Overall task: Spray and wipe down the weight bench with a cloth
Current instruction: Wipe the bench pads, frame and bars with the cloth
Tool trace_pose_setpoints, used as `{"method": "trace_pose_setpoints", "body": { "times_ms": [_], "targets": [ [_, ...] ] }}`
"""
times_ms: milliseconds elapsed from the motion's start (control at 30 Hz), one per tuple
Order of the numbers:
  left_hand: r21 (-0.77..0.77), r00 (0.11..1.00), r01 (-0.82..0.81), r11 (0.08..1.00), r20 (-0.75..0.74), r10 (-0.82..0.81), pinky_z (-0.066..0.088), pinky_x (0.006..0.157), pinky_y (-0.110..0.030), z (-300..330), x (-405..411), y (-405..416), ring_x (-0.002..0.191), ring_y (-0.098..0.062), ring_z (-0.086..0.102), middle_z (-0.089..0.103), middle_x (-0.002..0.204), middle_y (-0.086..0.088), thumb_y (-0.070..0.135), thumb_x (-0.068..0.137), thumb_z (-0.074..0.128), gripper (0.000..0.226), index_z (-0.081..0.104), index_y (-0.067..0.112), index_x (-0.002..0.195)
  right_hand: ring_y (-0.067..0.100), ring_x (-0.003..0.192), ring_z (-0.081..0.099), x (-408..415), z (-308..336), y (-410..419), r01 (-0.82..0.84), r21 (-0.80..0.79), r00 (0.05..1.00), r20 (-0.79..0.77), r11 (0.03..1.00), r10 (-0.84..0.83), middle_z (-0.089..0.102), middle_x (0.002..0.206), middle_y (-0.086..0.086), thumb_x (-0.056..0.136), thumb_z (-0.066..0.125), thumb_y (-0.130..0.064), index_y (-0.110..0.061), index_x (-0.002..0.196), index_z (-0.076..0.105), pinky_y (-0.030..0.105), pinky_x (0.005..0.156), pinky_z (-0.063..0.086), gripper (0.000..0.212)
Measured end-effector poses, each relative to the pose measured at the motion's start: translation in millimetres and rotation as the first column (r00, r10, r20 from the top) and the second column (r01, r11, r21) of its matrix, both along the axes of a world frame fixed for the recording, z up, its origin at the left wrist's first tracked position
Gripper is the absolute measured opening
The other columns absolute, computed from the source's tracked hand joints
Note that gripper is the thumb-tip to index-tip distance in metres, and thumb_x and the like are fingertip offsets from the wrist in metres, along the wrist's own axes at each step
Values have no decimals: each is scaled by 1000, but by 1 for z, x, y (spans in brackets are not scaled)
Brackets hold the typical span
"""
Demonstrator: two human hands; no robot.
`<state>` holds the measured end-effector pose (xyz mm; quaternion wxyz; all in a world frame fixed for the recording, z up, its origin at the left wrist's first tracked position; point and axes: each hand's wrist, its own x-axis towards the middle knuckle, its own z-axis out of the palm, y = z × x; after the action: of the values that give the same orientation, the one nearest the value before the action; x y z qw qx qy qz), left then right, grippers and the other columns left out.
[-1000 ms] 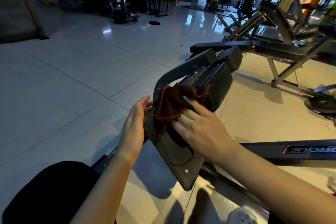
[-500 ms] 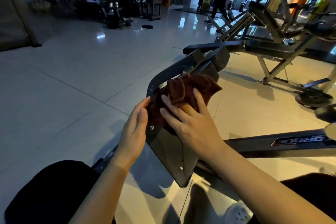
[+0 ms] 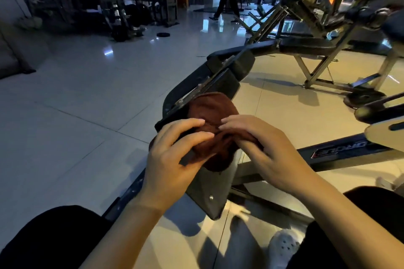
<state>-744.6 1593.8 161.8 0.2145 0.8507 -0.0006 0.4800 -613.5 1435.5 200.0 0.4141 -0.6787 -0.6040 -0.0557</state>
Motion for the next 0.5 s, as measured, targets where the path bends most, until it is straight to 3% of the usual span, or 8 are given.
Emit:
{"method": "trace_pose_setpoints", "body": {
  "times_ms": [67,133,233,333,433,500],
  "targets": [
    [-166,997,70,984,-16,-73,44,99,-27,13,2,-12,114,-16,56,58,118,13,36,84,64,28,62,32,111,5,112,54,5,8,-13,8,-1,997,-78,1000,-8,57,114,-14,95,45,-32,-31,116,62,12,93,39,27],
    [-323,987,117,939,-70,-146,48,96,-30,23,4,-24,111,-15,58,62,111,18,41,82,63,23,66,36,105,5,104,57,12,13,-23,39,15,998,-52,999,-38,59,106,-14,96,47,-32,-33,115,61,14,88,41,23],
    [-546,946,155,823,-159,-283,52,87,-29,30,10,-39,100,-7,64,68,99,15,45,78,67,25,69,34,101,2,100,61,17,15,-35,73,28,995,-76,997,-70,66,102,-19,95,58,-29,-31,107,64,18,86,45,14],
    [-661,926,111,742,-202,-319,54,77,-22,26,23,-48,86,-4,68,72,87,11,27,84,73,9,72,27,93,2,95,64,21,11,-45,101,-61,989,-98,993,-107,68,97,-19,92,59,-32,-27,102,68,22,82,48,15],
    [-746,932,68,662,-188,-308,52,72,-16,18,30,-52,81,-4,68,74,84,8,15,84,69,11,74,24,88,4,92,63,27,5,-52,168,-224,986,22,960,-168,69,96,-17,96,54,-37,-30,107,67,29,81,47,18],
    [-706,929,34,708,-239,-283,54,71,-20,16,32,-51,81,-7,69,73,85,8,20,81,72,11,73,27,89,13,93,61,29,2,-52,299,-334,950,191,894,-246,68,97,-11,99,47,-40,-32,111,63,33,78,45,21]
  ]
}}
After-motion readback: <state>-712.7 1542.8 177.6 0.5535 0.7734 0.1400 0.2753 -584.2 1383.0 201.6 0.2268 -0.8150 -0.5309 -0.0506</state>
